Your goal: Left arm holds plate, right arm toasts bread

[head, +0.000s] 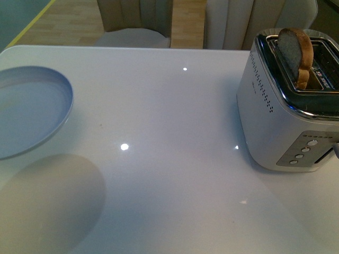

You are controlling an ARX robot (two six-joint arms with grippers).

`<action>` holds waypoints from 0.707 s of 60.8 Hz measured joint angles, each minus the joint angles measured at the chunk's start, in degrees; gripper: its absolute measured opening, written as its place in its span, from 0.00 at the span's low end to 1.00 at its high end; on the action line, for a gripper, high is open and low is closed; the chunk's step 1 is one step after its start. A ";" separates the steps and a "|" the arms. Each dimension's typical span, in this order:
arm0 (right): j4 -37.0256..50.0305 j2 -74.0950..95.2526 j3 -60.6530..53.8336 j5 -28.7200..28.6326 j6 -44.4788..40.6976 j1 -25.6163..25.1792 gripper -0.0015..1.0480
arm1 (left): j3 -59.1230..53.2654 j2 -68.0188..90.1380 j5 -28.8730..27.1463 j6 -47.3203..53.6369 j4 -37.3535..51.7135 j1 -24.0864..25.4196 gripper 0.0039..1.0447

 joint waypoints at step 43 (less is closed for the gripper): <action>0.00 -0.02 0.00 0.00 0.00 0.00 0.92 | 7.76 21.99 -0.20 2.78 10.21 2.34 0.02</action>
